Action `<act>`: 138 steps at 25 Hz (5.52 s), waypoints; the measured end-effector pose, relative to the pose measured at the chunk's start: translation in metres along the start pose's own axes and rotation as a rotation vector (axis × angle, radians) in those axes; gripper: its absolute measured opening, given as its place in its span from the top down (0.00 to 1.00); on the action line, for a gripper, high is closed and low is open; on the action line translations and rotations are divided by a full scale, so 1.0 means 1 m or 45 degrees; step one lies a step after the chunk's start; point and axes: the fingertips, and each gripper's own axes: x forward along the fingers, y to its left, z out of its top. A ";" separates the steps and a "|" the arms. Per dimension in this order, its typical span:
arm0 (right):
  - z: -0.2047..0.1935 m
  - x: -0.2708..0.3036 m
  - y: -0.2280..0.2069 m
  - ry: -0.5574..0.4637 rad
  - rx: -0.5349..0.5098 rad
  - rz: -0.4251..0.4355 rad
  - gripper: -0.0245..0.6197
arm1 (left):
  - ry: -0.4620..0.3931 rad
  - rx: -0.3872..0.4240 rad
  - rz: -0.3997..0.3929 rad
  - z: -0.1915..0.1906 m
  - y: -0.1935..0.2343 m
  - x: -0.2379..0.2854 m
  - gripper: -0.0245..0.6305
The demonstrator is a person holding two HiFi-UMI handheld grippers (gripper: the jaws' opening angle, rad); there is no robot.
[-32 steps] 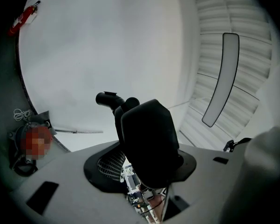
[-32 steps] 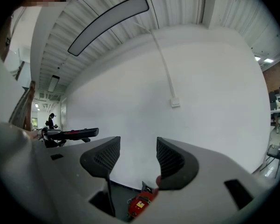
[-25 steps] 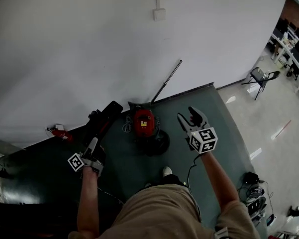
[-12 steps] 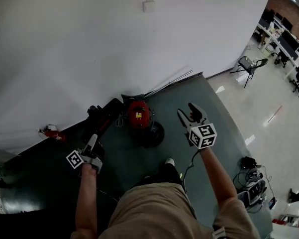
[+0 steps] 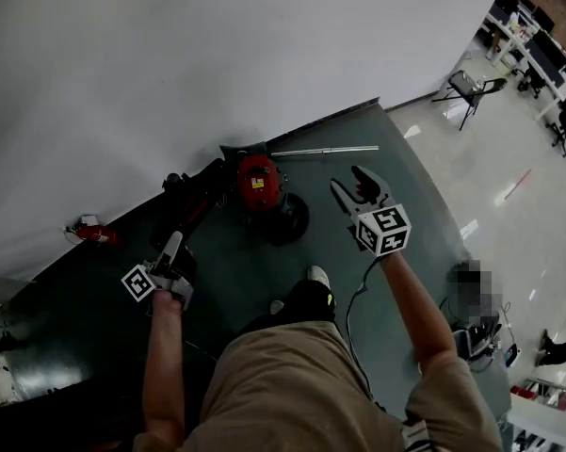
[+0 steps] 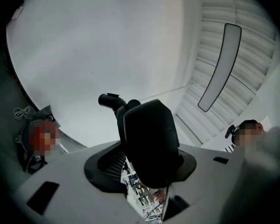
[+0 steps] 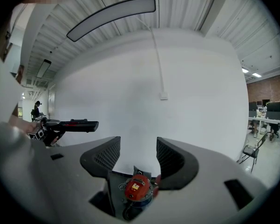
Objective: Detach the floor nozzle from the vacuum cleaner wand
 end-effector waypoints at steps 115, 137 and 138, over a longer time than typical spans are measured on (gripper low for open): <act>-0.058 0.154 -0.049 0.213 0.160 0.147 0.82 | -0.062 -0.233 0.250 -0.043 0.118 0.074 0.66; -0.063 0.132 -0.036 0.234 0.064 0.143 0.94 | -0.054 -0.267 0.255 -0.052 0.120 0.074 0.66; -0.065 0.130 -0.038 0.235 0.069 0.142 0.94 | -0.054 -0.267 0.257 -0.054 0.120 0.074 0.66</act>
